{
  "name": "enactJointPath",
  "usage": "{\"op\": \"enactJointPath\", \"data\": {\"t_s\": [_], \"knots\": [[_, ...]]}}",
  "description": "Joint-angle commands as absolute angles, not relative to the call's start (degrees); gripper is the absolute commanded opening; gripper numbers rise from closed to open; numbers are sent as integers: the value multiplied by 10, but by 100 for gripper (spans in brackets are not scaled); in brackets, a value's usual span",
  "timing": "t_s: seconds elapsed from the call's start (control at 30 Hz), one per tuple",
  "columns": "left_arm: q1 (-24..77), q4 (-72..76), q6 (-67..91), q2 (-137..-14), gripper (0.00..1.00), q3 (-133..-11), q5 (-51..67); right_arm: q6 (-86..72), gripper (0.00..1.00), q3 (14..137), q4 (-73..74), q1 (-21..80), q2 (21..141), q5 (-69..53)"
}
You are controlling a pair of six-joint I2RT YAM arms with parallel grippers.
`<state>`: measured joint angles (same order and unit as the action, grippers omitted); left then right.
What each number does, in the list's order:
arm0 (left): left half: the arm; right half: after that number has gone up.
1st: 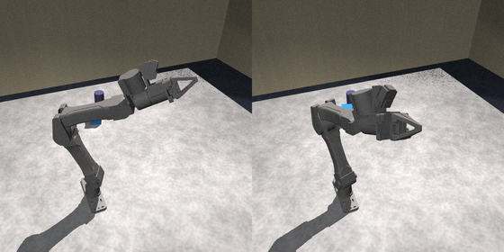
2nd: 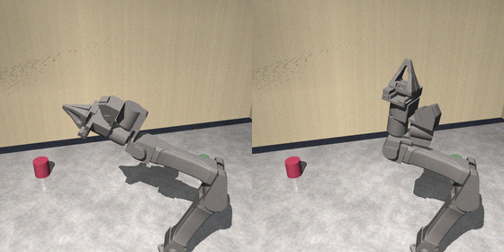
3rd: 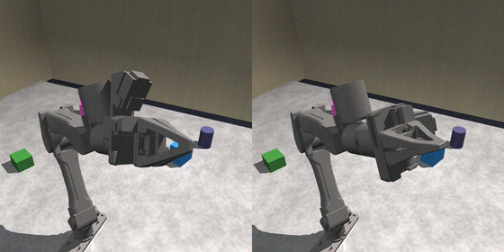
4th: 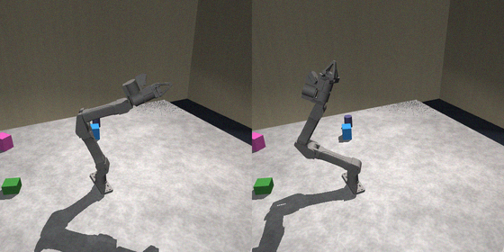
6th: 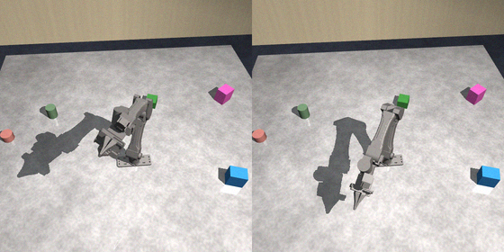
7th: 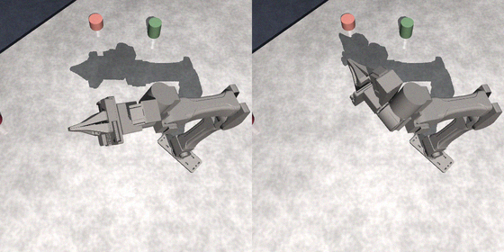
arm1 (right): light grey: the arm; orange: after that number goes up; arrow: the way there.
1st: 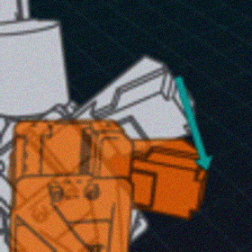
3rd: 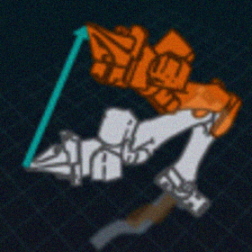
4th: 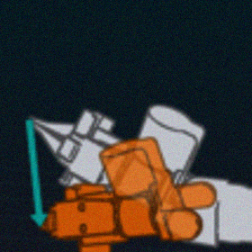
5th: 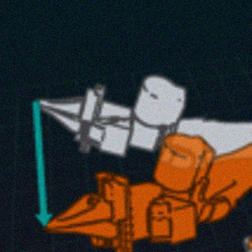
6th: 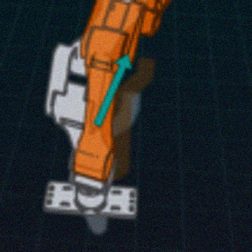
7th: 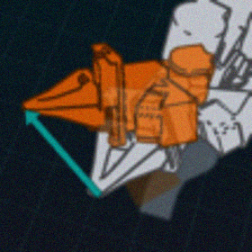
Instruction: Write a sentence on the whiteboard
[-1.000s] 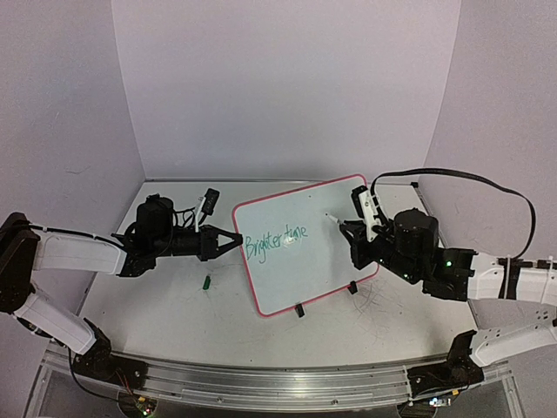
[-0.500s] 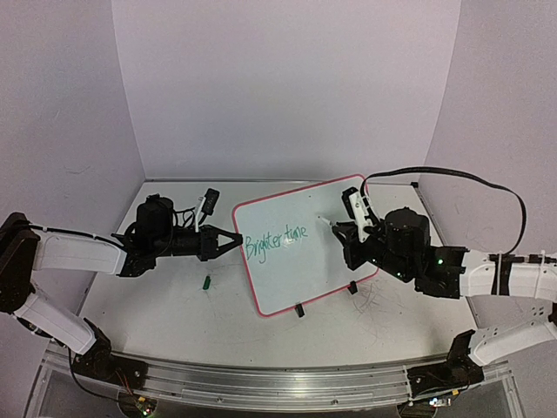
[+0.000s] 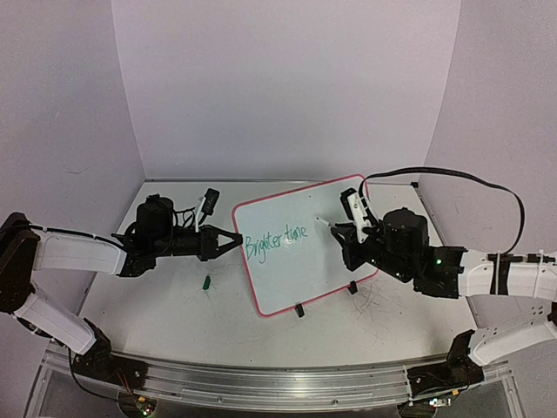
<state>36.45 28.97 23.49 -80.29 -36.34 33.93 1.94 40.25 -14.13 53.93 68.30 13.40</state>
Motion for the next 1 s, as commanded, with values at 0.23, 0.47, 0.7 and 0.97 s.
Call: {"op": "enactJointPath", "data": {"t_s": [0.23, 0.47, 0.7, 0.97], "knots": [[362, 291, 219, -789, 0, -371, 323, 4, 0, 422, -156, 534, 702, 134], [362, 290, 218, -788, 0, -370, 322, 18, 0, 433, -159, 534, 719, 70], [362, 290, 217, -789, 0, -372, 324, 10, 0, 426, -172, 533, 717, 90], [362, 289, 216, -792, 0, -372, 325, 4, 0, 428, -175, 533, 725, 131]]}}
